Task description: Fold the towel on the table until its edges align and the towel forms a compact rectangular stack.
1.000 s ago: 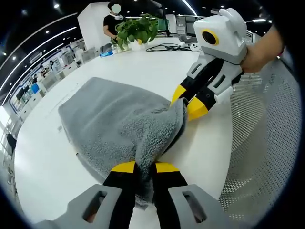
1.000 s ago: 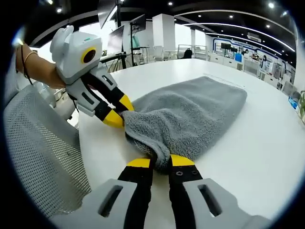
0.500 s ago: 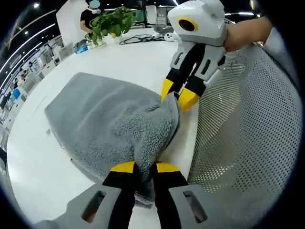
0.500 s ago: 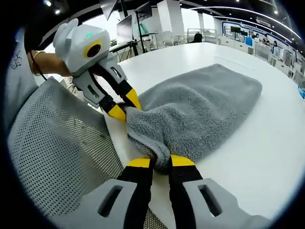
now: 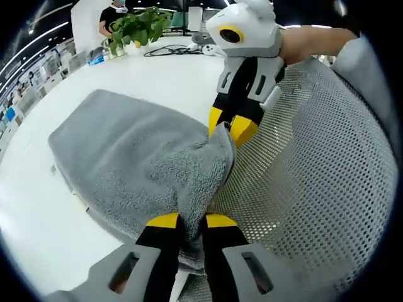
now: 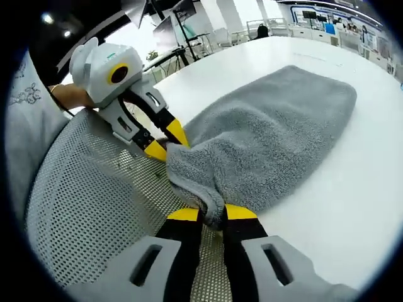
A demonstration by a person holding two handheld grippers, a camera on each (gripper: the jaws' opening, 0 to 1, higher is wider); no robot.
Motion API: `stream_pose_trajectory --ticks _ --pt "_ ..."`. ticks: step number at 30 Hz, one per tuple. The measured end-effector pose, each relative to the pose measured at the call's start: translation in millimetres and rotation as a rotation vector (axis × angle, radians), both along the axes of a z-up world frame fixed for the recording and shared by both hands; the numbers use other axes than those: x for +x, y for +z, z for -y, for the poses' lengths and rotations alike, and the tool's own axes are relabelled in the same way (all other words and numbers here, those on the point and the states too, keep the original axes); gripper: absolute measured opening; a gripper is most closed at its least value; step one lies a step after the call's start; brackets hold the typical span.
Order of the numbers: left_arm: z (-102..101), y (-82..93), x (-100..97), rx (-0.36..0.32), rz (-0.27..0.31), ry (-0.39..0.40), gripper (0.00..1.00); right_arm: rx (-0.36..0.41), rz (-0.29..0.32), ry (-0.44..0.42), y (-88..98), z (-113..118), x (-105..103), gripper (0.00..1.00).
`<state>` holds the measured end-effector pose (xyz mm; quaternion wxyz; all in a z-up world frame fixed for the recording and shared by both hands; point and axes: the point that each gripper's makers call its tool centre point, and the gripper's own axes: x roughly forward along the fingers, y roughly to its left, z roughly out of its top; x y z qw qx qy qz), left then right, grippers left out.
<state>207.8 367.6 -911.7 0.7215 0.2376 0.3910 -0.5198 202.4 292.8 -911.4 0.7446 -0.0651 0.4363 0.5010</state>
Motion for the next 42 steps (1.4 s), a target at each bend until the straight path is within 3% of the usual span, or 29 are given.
stream_pose_trajectory --ticks 9,12,17,25,42 --pt "11 1.7 -26.3 0.007 -0.064 -0.087 0.12 -0.03 -0.023 0.045 1.6 11 -19 0.11" --pt "12 1.7 -27.6 0.003 -0.07 -0.1 0.12 -0.015 -0.044 0.004 3.5 14 -20 0.11" --pt "16 7.2 -29.9 -0.014 -0.071 -0.107 0.11 -0.026 -0.035 0.017 8.0 17 -21 0.11" --pt "23 27.6 -32.8 -0.045 -0.069 -0.111 0.11 -0.022 -0.042 0.01 30.0 27 -19 0.11" --pt "21 97.1 11.2 -0.103 0.043 -0.087 0.11 0.058 0.062 -0.01 107.4 26 17 0.11"
